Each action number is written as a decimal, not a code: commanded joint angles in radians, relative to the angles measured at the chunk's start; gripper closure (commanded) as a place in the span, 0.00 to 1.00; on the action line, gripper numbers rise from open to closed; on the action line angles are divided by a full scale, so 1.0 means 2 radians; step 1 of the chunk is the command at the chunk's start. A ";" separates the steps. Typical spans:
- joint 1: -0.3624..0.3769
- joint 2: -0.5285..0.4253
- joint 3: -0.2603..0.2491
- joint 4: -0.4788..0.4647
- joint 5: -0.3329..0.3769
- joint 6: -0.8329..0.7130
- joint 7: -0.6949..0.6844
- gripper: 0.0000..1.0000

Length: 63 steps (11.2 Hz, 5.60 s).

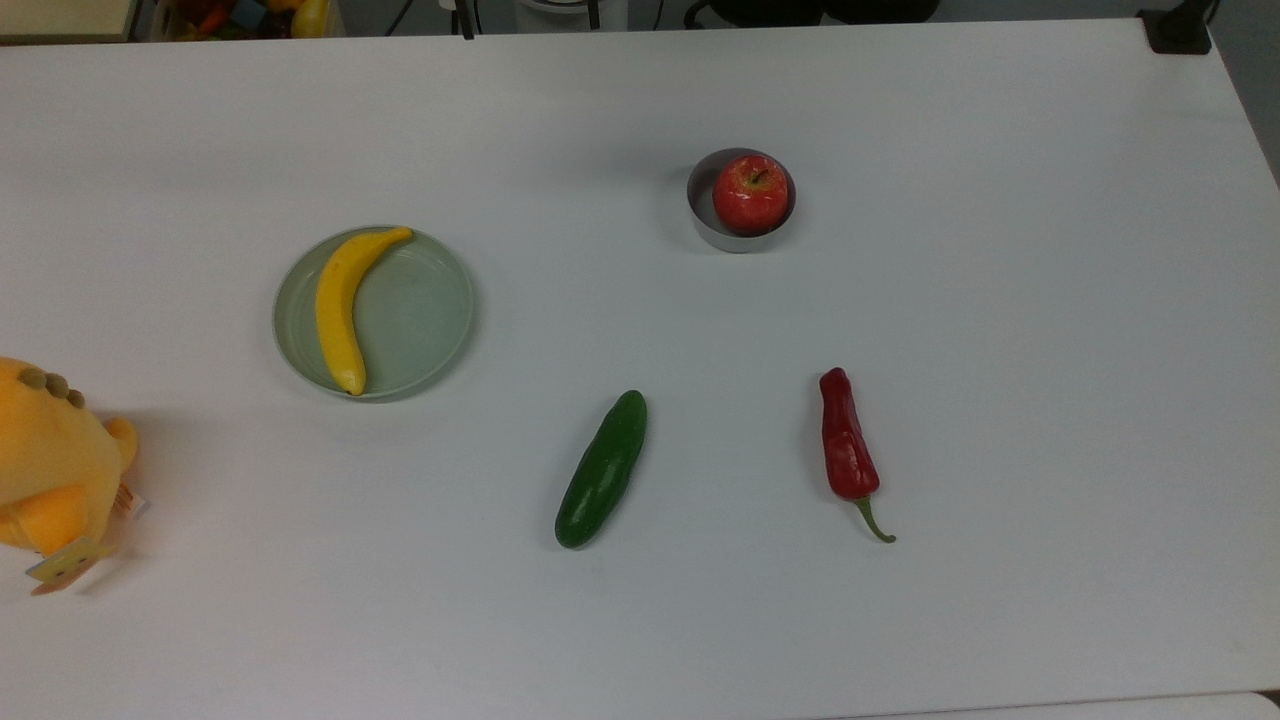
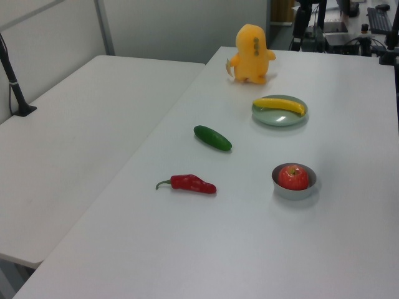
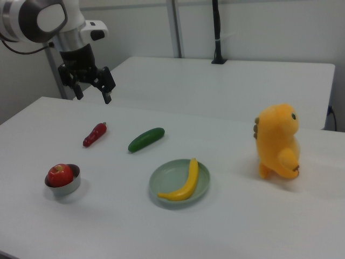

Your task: Put the cucumber on the left side of the bowl

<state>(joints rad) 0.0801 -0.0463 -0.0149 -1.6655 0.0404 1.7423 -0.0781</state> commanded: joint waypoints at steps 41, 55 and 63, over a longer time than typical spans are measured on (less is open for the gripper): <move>0.043 0.354 -0.002 0.056 -0.165 0.453 0.321 0.89; 0.083 0.119 0.081 -0.018 -0.099 0.168 0.301 0.98; 0.101 0.121 0.188 -0.107 -0.094 0.163 0.299 0.98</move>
<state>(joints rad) 0.2691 0.2183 0.3456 -1.8066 -0.1610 2.0137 0.5369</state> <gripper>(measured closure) 0.498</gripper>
